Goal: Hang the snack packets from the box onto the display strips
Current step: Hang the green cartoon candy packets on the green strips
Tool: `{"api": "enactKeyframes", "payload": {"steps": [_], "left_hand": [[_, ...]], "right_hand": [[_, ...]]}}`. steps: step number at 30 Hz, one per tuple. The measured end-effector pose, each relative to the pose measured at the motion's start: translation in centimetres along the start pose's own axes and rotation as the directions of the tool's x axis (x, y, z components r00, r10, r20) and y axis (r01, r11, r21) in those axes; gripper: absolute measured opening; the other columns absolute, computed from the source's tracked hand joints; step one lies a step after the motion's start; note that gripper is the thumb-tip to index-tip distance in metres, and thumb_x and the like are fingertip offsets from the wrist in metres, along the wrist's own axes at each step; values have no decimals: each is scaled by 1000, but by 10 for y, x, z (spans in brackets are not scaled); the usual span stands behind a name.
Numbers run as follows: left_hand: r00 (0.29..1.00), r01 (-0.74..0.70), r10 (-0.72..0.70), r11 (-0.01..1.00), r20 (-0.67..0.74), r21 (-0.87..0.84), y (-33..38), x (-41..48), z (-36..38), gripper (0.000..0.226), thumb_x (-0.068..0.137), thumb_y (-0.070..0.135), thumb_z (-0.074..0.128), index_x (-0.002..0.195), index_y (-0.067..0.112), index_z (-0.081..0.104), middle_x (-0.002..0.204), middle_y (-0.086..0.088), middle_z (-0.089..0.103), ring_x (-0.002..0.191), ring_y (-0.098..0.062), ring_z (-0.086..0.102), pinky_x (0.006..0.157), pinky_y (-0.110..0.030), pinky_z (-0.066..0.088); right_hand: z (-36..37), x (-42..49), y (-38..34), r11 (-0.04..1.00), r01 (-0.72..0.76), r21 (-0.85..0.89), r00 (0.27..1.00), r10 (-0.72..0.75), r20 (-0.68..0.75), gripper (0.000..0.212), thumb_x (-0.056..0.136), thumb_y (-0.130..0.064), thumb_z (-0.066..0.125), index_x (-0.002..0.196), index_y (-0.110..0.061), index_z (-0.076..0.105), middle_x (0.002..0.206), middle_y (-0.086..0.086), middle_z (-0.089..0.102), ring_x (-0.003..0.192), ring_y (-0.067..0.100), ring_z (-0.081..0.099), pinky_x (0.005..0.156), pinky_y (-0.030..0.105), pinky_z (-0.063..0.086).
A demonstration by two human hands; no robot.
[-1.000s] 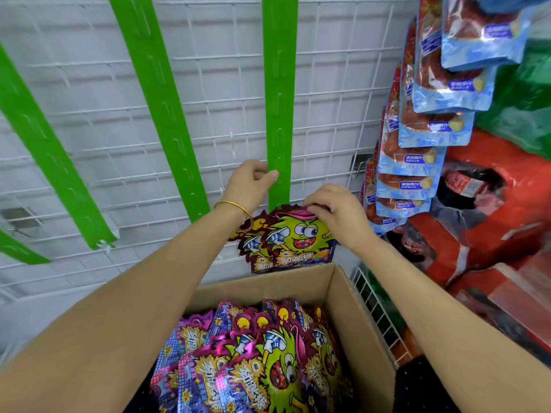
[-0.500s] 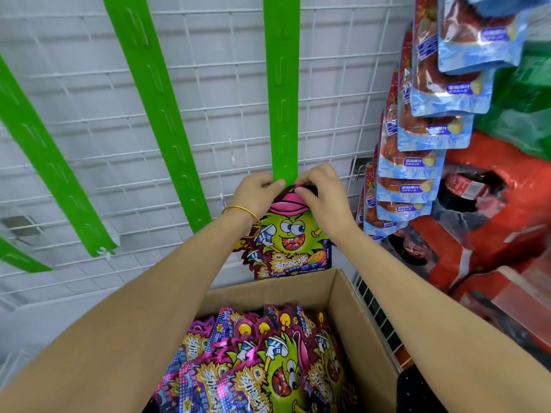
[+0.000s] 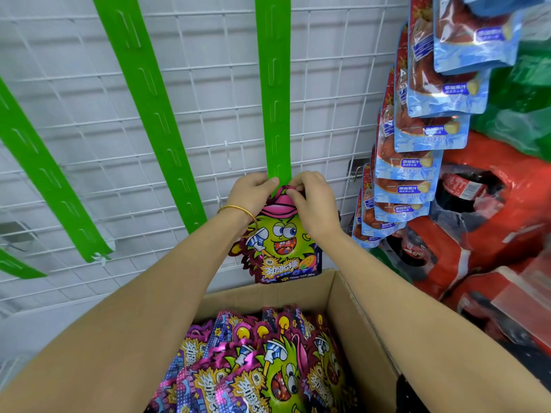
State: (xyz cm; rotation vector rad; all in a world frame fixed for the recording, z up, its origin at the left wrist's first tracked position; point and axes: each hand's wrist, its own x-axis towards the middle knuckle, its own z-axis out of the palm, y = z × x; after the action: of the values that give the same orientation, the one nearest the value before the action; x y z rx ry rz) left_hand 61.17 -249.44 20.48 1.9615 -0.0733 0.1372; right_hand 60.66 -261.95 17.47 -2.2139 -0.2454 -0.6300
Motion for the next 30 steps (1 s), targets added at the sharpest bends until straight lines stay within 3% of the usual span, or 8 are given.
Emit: {"api": "enactKeyframes", "payload": {"steps": [10, 12, 16, 21, 23, 26, 28, 30], "left_hand": [[998, -68, 70, 987, -6, 149, -2, 3, -3, 39, 92, 29, 47, 76, -2, 63, 76, -25, 59, 71, -20, 48, 69, -38, 42], [999, -51, 51, 990, 1, 131, 0, 1, -2, 37, 94, 26, 47, 63, 7, 54, 67, -18, 49, 67, -20, 42, 64, -32, 33], [1000, -26, 27, 996, 0, 86, 0, 0, -3, 34, 94, 24, 46, 63, 12, 46, 69, -13, 40, 66, -19, 35, 62, -29, 25], [997, -69, 67, 993, 27, 98, -6, -1, -6, 35, 94, 23, 48, 64, 6, 53, 61, -7, 45, 58, -15, 40, 59, -27, 29], [997, -78, 74, 988, 36, 136, -9, -1, -8, 25, 93, 18, 49, 73, 8, 59, 57, 0, 49, 50, -1, 44, 57, -24, 35], [997, -40, 32, 993, 70, 110, -16, -5, -5, 24, 89, 6, 51, 112, 0, 58, 94, -14, 65, 83, -8, 55, 87, -26, 47], [994, -74, 64, 991, 92, 108, -20, -16, -4, 36, 87, -4, 50, 123, 0, 50, 113, -17, 61, 98, -15, 54, 95, -22, 42], [979, -204, 201, 956, 35, 213, -25, -27, -6, 45, 83, -6, 51, 127, 4, 48, 123, -12, 57, 111, -18, 53, 101, -21, 37]], "right_hand": [[3, 1, -8, 992, 98, -82, 990, -105, -89, 7, 87, -10, 57, 92, -7, 60, 94, 10, 58, 94, 26, 51, 80, 37, 42], [4, 2, -6, 991, 96, -89, 992, -103, -75, 6, 86, -8, 57, 91, -6, 59, 94, 11, 58, 93, 27, 51, 81, 36, 41], [7, -2, 0, 997, 53, -54, 998, -55, -32, 5, 86, -6, 58, 90, -5, 59, 94, 11, 57, 93, 26, 51, 81, 34, 41], [8, -2, 6, 997, 42, -66, 999, -42, 8, 6, 86, -8, 59, 91, -5, 61, 95, 11, 58, 94, 26, 52, 82, 34, 42], [8, -3, 11, 996, 43, -83, 999, -40, 33, 6, 85, -9, 60, 90, -6, 61, 95, 11, 58, 94, 27, 52, 82, 35, 42], [7, -4, 15, 995, 29, -93, 999, -26, 35, 7, 85, -10, 62, 91, -6, 62, 94, 10, 59, 93, 27, 54, 81, 39, 45], [5, -6, 14, 995, 17, -99, 999, -14, 31, 10, 84, -10, 63, 93, -7, 61, 95, 9, 59, 93, 26, 54, 82, 39, 45], [-1, -13, 13, 990, 24, -136, 998, -31, -50, 17, 82, -11, 65, 98, -7, 58, 99, 9, 59, 95, 25, 52, 84, 34, 42]]}}
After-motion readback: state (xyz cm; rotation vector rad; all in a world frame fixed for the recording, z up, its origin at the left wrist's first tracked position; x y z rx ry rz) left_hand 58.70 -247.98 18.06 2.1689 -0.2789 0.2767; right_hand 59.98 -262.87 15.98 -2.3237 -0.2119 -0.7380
